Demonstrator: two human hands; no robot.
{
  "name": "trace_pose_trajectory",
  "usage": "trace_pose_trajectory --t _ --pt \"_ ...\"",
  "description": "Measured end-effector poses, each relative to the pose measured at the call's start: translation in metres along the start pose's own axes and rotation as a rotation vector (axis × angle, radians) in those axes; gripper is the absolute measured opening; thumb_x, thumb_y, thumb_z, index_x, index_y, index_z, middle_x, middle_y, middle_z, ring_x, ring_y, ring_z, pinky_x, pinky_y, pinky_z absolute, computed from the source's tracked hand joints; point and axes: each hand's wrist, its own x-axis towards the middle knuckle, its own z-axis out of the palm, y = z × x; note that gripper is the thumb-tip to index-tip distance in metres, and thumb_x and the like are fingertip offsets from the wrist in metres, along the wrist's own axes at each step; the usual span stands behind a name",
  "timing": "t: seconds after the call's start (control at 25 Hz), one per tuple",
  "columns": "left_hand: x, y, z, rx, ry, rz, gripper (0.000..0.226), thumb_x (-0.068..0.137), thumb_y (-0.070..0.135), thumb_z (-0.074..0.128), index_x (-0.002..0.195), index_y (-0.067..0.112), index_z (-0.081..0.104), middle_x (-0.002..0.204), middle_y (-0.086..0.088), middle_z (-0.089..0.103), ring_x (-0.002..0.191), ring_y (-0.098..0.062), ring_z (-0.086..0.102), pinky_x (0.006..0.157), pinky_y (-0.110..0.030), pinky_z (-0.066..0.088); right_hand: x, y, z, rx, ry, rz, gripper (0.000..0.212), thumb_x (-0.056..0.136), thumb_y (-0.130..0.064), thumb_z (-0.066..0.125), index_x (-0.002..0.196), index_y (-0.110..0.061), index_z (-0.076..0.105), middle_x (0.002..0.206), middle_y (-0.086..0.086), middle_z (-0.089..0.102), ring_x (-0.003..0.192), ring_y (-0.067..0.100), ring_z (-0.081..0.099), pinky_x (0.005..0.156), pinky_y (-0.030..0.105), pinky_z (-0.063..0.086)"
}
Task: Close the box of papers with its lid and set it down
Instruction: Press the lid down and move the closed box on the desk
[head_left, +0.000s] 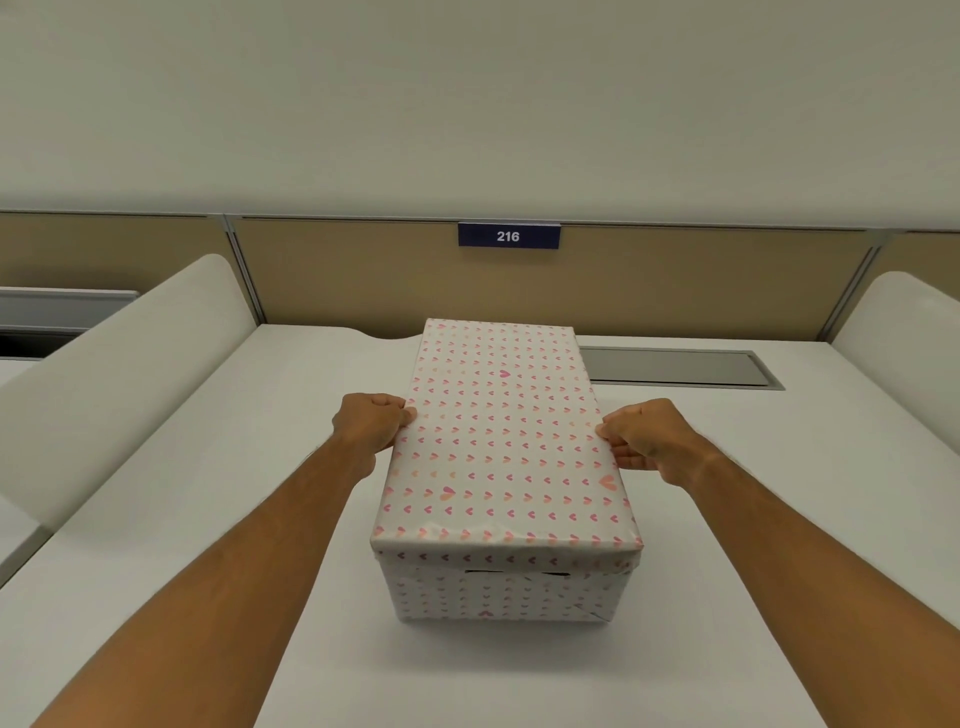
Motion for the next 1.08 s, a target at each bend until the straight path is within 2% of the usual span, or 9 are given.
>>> trace_pose_trajectory --t 0.24,0.44,0.6,0.76,0.92,1.08 --pt "0.005 -0.009 0.003 0.026 0.011 -0.037 0.014 0.083 0.017 0.073 0.093 0.007 0.071 0.103 -0.010 0.071 0.077 -0.025 0.067 0.086 -0.044 0.057 0.004 0.004 0.002 0.007 0.014 -0.008 0.023 0.087 -0.016 0.072 0.103 -0.001 0.066 0.100 0.013 0.073 0.079 0.027 0.072 0.063 0.034 0.060" --pt "0.007 -0.011 0.005 0.039 0.031 -0.049 0.016 0.083 0.018 0.073 0.095 0.007 0.070 0.102 -0.009 0.070 0.076 -0.025 0.066 0.082 -0.042 0.056 0.007 0.005 0.005 -0.034 0.040 -0.016 0.021 0.086 -0.018 0.073 0.098 -0.002 0.067 0.101 0.012 0.073 0.079 0.028 0.073 0.062 0.034 0.059" --pt "0.006 -0.012 0.006 0.053 0.035 -0.051 0.015 0.084 0.019 0.073 0.093 0.008 0.069 0.101 -0.008 0.069 0.082 -0.028 0.067 0.083 -0.042 0.056 0.008 0.006 0.005 -0.044 0.043 -0.016 0.022 0.086 -0.018 0.074 0.099 -0.002 0.067 0.102 0.013 0.073 0.080 0.029 0.074 0.065 0.035 0.060" --pt "0.005 -0.011 0.005 0.083 0.030 -0.032 0.012 0.084 0.020 0.072 0.089 0.010 0.067 0.097 -0.007 0.067 0.074 -0.024 0.065 0.076 -0.039 0.054 0.007 0.004 0.005 -0.045 0.042 -0.008 0.022 0.086 -0.018 0.073 0.099 -0.001 0.067 0.102 0.013 0.073 0.081 0.030 0.074 0.069 0.038 0.060" --pt "0.005 -0.010 0.004 0.099 0.021 -0.041 0.011 0.083 0.019 0.073 0.081 0.011 0.066 0.093 -0.006 0.067 0.072 -0.023 0.065 0.073 -0.037 0.054 0.005 0.003 0.005 -0.046 0.026 0.001 0.018 0.087 -0.017 0.073 0.096 -0.003 0.067 0.102 0.013 0.074 0.079 0.029 0.074 0.066 0.037 0.060" --pt "0.007 -0.010 0.004 0.098 0.030 -0.055 0.013 0.082 0.018 0.074 0.087 0.008 0.067 0.097 -0.008 0.067 0.070 -0.023 0.065 0.075 -0.038 0.056 0.005 0.002 0.007 -0.049 0.029 0.010 0.022 0.087 -0.016 0.072 0.102 -0.001 0.066 0.104 0.014 0.073 0.082 0.031 0.074 0.072 0.041 0.060"
